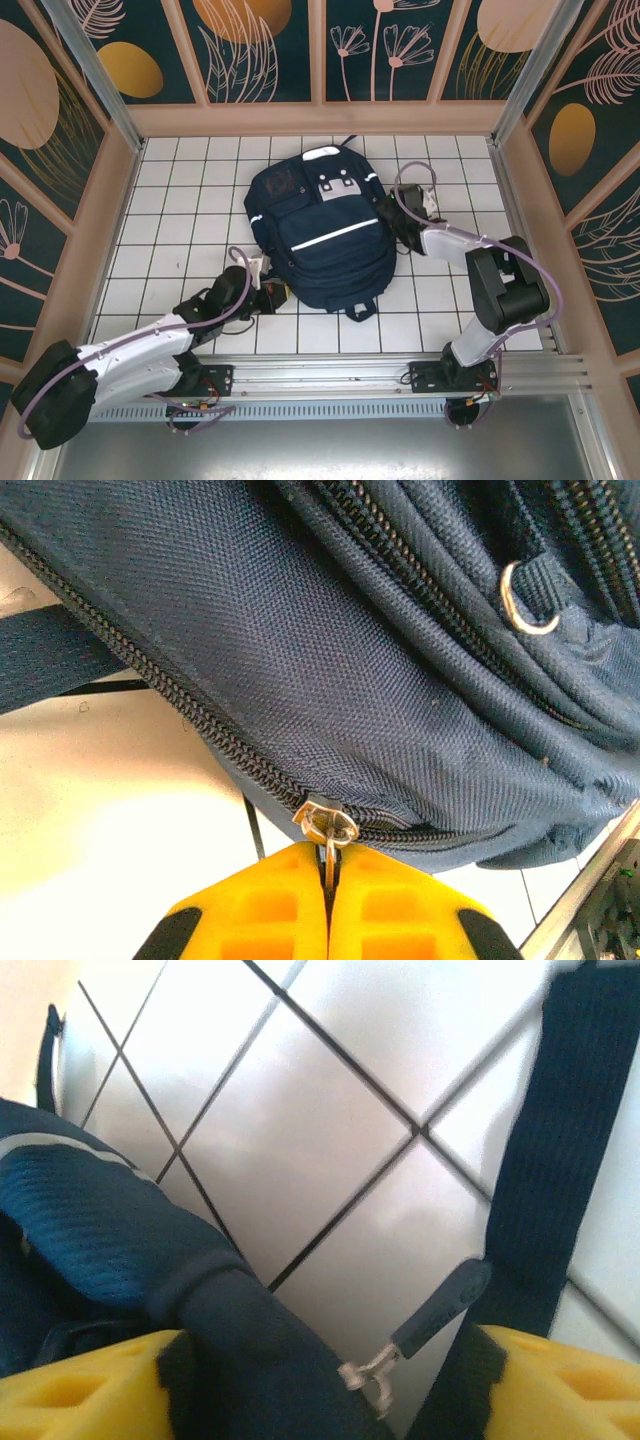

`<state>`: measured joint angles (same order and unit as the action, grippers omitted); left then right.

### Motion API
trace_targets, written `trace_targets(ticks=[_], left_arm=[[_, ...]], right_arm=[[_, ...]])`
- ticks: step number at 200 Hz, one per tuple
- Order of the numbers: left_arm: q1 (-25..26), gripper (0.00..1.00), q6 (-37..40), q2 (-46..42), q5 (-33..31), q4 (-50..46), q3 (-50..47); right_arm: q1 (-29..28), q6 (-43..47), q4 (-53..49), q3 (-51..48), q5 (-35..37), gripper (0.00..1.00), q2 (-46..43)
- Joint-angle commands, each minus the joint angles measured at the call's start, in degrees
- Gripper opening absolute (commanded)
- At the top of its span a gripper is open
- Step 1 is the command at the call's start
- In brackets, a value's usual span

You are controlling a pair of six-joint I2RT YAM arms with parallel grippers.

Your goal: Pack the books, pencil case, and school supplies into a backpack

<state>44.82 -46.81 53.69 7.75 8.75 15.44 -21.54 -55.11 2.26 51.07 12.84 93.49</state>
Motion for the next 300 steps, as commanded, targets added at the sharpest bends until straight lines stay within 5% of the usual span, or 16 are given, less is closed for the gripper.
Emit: trace_targets(ticks=[1, 25, 47, 83, 126, 166, 214, 300], left_arm=[[0.36, 0.0, -1.14, -4.21, -3.42, -2.78, -2.28], [0.29, 0.0, -2.11, -7.31, -4.3, -2.25, -4.78], [0.3, 0.0, -1.36, -7.46, -4.59, -2.12, -4.87], [0.25, 0.0, -1.03, -7.74, -5.36, -1.72, -5.25], [0.07, 0.0, -2.15, -9.77, -5.57, -0.76, -6.89], [-0.06, 0.0, -2.1, -9.6, -5.36, -0.06, -6.91], [0.01, 0.0, -0.42, -8.97, -3.92, -0.23, -5.19], [0.14, 0.0, 1.0, -9.02, 4.16, -1.49, -0.44]], right_arm=[[-4.45, 27.1, -11.66, 10.18, 6.58, 0.77, -5.08], [-12.43, 43.66, -17.46, 17.87, -5.42, 0.71, -6.0], [-20.44, 48.13, -28.64, 29.17, -11.57, 0.71, -0.3], [-31.08, 48.61, -39.92, 40.15, -8.59, 0.71, 8.92], [-36.15, 46.86, -43.2, 40.47, -7.26, 0.7, 11.81], [-38.32, 45.88, -44.94, 42.34, 0.18, 0.65, 16.8], [-38.45, 43.95, -44.14, 48.89, 0.74, 0.0, 22.02], [-34.16, 35.65, -40.01, 60.23, -8.29, 0.0, 27.18]])
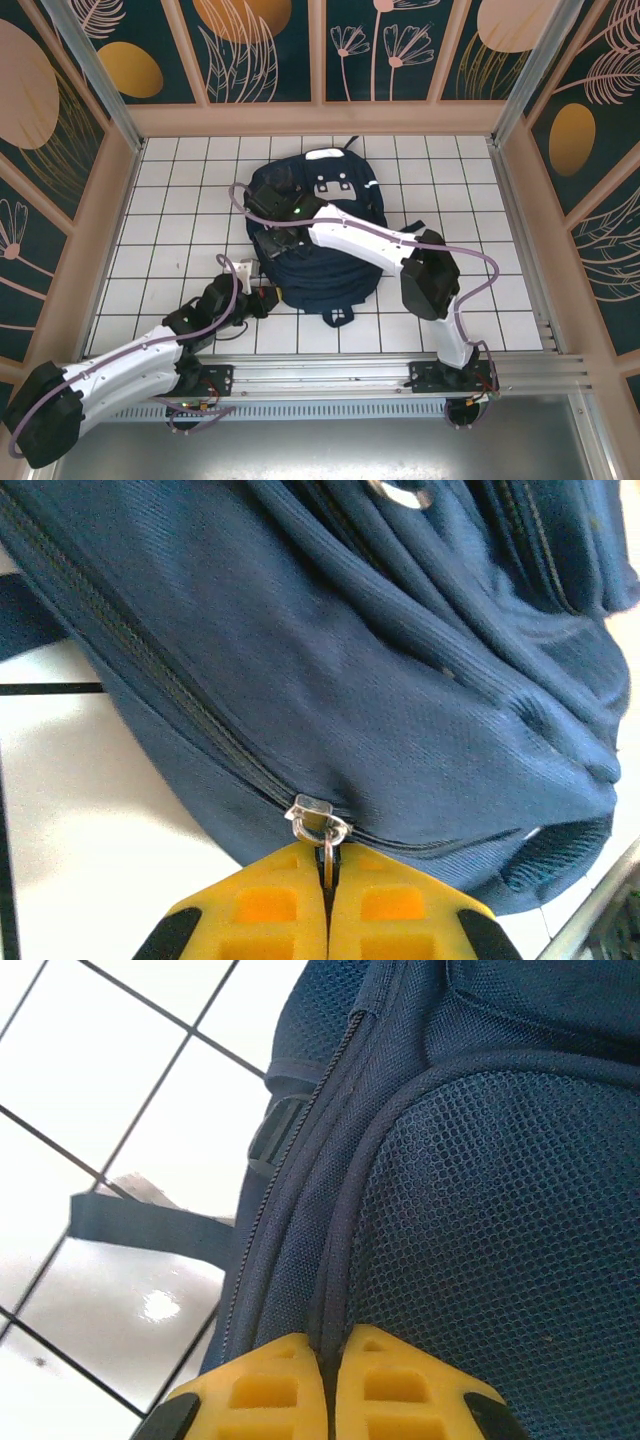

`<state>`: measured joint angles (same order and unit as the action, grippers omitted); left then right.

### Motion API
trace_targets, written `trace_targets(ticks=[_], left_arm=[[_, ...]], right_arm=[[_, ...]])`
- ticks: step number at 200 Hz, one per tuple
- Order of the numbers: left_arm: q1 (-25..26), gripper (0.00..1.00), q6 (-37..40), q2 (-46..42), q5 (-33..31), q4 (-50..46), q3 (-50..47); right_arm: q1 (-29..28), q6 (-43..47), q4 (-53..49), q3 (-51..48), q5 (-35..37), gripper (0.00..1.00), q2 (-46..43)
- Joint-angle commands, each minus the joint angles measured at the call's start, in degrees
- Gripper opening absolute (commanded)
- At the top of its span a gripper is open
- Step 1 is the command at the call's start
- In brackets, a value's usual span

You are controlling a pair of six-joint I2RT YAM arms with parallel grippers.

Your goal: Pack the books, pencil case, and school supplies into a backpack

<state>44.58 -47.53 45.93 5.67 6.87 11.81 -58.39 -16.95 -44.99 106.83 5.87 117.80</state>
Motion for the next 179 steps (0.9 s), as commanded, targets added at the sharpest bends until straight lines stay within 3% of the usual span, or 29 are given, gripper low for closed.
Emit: trace_targets(ticks=[1, 58, 86, 149, 179], left_arm=[[0.36, 0.0, 1.73, -1.23, 6.35, 0.36, 3.29], [1.88, 0.0, 2.09, 2.32, 9.33, 0.21, 6.2], [2.25, 0.0, 2.52, 5.71, 9.34, 1.6, 6.89], [2.56, 0.0, 4.42, 6.19, 9.56, -2.83, 11.92], [2.66, 0.0, 3.6, 11.3, 11.4, 1.39, 11.76]], right_arm=[[2.77, -2.58, 7.27, 4.63, -1.48, 0.0, 3.01], [7.12, -10.52, 10.26, 11.43, -4.73, 0.0, 8.91], [9.71, -16.67, 12.26, 16.21, -10.77, 0.0, 13.23], [10.06, -21.63, 14.19, 23.94, -11.74, 0.0, 19.49], [10.05, -26.07, 17.4, 24.71, -14.08, 0.0, 21.8]])
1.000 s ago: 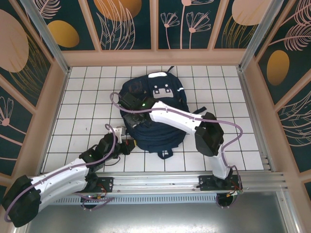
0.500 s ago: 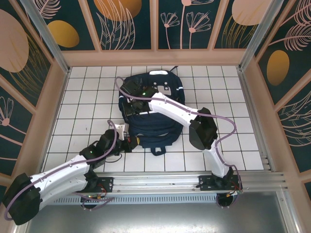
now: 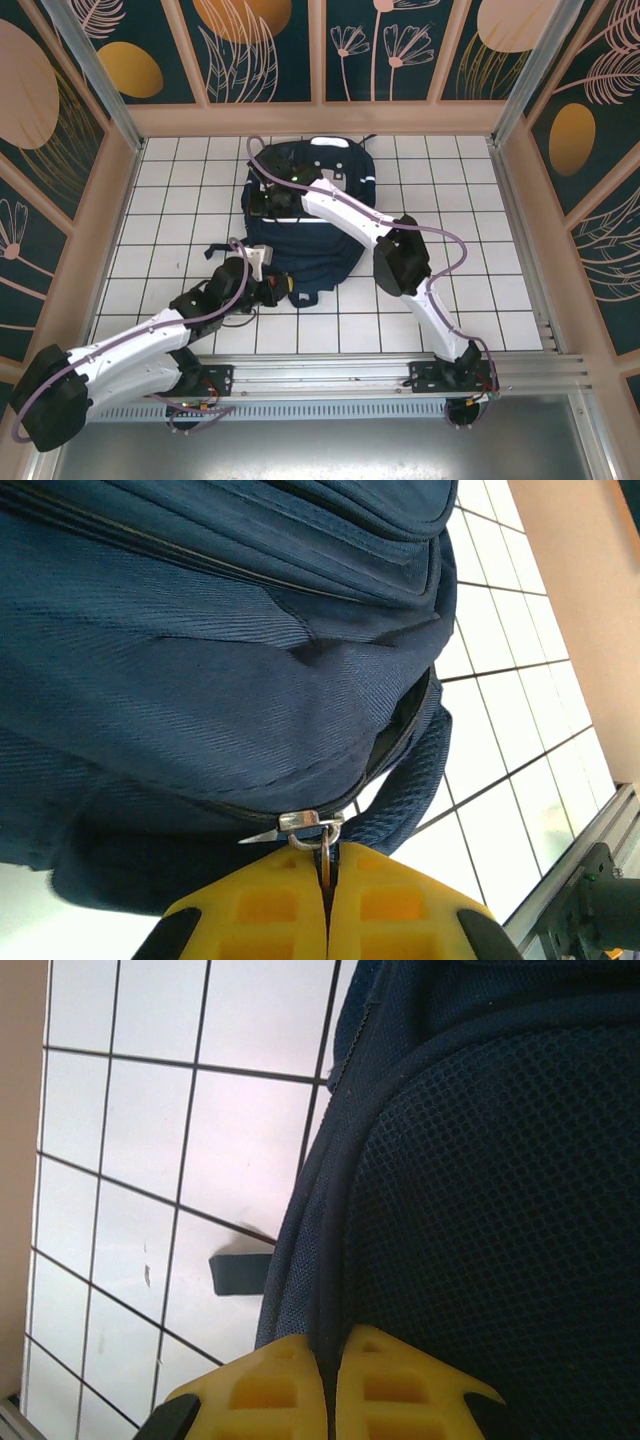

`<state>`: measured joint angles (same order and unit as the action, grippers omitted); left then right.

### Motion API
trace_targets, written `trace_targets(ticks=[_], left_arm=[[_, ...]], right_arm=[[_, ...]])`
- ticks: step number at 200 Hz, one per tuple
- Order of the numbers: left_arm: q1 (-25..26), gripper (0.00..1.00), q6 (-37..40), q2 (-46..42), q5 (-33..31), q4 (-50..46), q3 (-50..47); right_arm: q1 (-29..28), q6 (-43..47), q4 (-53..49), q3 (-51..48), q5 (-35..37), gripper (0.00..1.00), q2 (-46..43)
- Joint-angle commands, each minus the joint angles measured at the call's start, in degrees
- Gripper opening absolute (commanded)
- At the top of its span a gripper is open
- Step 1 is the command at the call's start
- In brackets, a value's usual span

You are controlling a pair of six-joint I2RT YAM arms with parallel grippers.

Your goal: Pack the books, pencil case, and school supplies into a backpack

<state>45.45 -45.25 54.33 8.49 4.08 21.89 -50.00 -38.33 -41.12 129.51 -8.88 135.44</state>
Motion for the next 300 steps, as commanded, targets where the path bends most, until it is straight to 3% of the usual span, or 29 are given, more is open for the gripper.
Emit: trace_targets(ticks=[1, 38, 50, 58, 85, 100, 130, 162, 192, 228, 242, 284, 291, 300], left_arm=[[1.81, 0.0, 1.27, 3.12, 8.66, 4.32, 1.68], [4.03, 0.0, 3.15, 14.34, 9.2, 8.81, 6.37], [4.37, 0.0, 3.43, 16.85, 9.25, 8.59, 7.93], [4.31, 0.0, 3.39, 16.77, 8.11, 8.14, 8.08], [4.29, 0.0, 3.92, 11.65, 3.96, 4.45, 5.68], [4.14, 0.0, 4.04, 8.22, 2.28, 1.89, 3.44], [2.15, 0.0, 3.37, -0.3, 0.4, -2.94, -0.89], [-2.8, 0.0, 3.92, -8.04, 0.8, -7.2, -2.28], [-3.88, 0.0, 3.22, -5.44, 1.46, -7.46, -1.07], [-3.97, 0.0, 2.63, -3.57, 4.11, -5.54, 0.21], [-4.01, 0.0, 2.41, -2.45, 6.0, -4.69, 0.91], [-3.28, 0.0, -0.96, 0.21, 9.96, 0.36, 0.61], [-2.74, 0.0, -1.59, 0.56, 10.05, 1.16, 0.63], [-1.58, 0.0, -2.42, 1.11, 9.82, 2.03, 0.99]], right_arm=[[1.66, -4.8, 13.7, 1.95, 0.52, 0.0, 4.19], [1.48, -7.54, 20.24, 2.87, -4.78, 0.01, 6.77], [2.06, -5.82, 18.68, 4.81, -5.18, 0.44, 7.25], [2.52, -3.96, 17.12, 4.51, -3.85, 0.61, 6.16], [5.44, 2.91, 23.12, -13.77, 1.02, 0.86, -7.73], [8.65, 5.73, 28.56, -25.49, 1.07, 0.88, -16.51], [18.23, 6.82, 33.88, -42.62, -1.35, 0.84, -27.33], [28.77, 3.09, 37.75, -55.61, -3.7, 0.81, -32.67], [32.47, -0.72, 41.39, -62.46, -4.16, 0.84, -32.57], [33.67, -6.91, 55.37, -68.21, -15.21, 0.78, -29.42], [32.53, -9.01, 57.72, -69.13, -15.67, 0.65, -28.58], [32.01, -19.29, 68.66, -78.57, -11.37, 0.07, -30.62], [31.91, -20.57, 69.64, -79.79, -10.18, 0.0, -31.19], [31.62, -21.87, 70.1, -80.92, -8.37, 0.0, -31.83]])
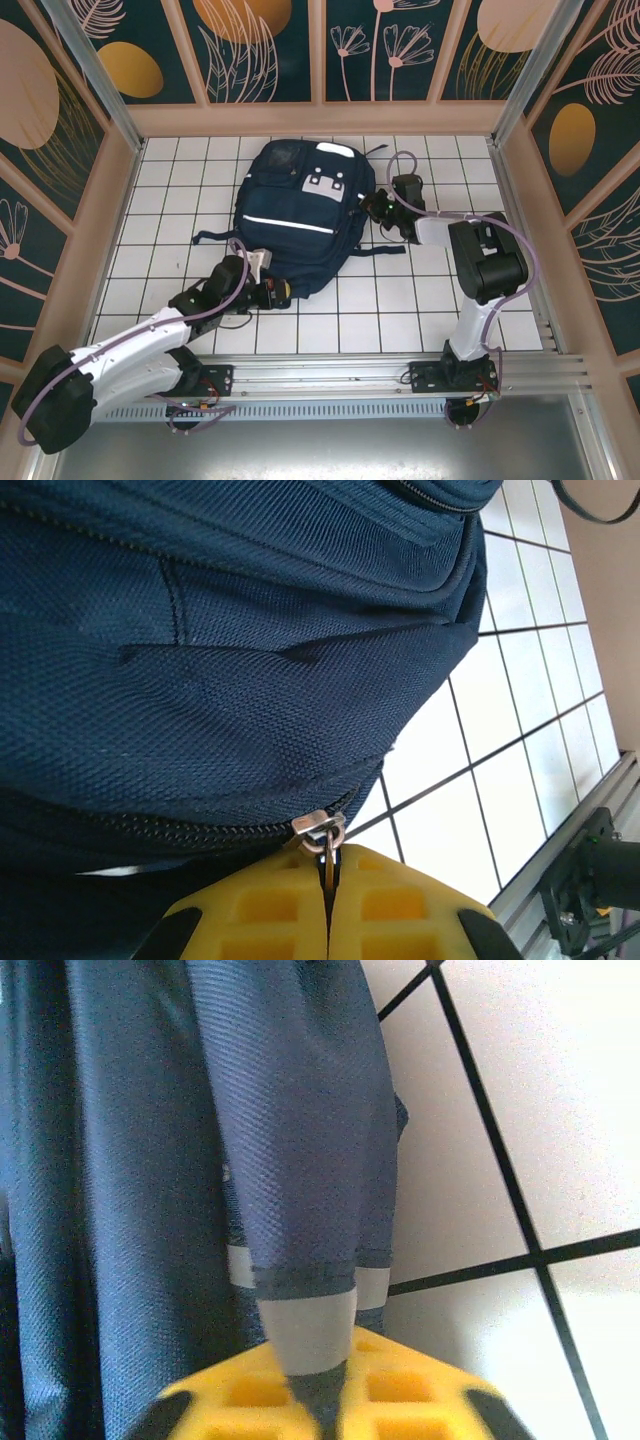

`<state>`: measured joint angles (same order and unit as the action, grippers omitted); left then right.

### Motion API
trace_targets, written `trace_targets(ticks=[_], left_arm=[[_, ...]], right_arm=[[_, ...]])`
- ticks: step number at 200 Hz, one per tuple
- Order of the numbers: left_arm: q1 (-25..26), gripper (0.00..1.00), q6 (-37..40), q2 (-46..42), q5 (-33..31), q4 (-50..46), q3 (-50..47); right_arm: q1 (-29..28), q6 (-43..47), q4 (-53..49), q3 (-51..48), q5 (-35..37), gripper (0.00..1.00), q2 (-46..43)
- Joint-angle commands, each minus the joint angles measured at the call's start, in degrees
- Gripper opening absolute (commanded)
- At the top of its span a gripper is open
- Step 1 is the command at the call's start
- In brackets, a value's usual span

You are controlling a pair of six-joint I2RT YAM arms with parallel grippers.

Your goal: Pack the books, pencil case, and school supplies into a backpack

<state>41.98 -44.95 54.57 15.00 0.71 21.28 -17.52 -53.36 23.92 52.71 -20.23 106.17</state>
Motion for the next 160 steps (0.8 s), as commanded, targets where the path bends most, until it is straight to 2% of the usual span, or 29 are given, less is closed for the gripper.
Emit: trace_targets(ticks=[1, 36, 95, 112, 133, 160], left_arm=[[2.02, 0.0, -2.8, 0.97, 3.29, 5.42, 1.68], [7.24, 0.0, -3.54, 5.67, 0.35, 5.98, 5.61], [8.91, 0.0, -3.72, 15.65, -1.87, 9.33, 12.41], [8.91, 0.0, -3.14, 17.79, -5.18, 8.56, 13.66], [7.15, 0.0, -0.41, 17.11, -8.46, 4.65, 15.05], [-0.33, 0.0, 1.36, 12.87, -6.84, 1.07, 13.27]], right_arm=[[-0.86, -6.93, 5.07, -4.2, 3.16, 0.0, -2.6], [-2.43, -10.33, 5.56, -7.04, 10.09, 0.0, -4.98], [-5.95, -16.42, 3.23, -9.05, 19.61, 0.0, -7.8], [-6.26, -17.72, 1.29, -10.5, 20.79, 0.0, -9.78], [-6.67, -19.53, -3.06, -13.77, 25.14, 0.0, -14.36], [-10.78, -18.01, -12.03, -14.1, 25.58, 0.0, -17.91]])
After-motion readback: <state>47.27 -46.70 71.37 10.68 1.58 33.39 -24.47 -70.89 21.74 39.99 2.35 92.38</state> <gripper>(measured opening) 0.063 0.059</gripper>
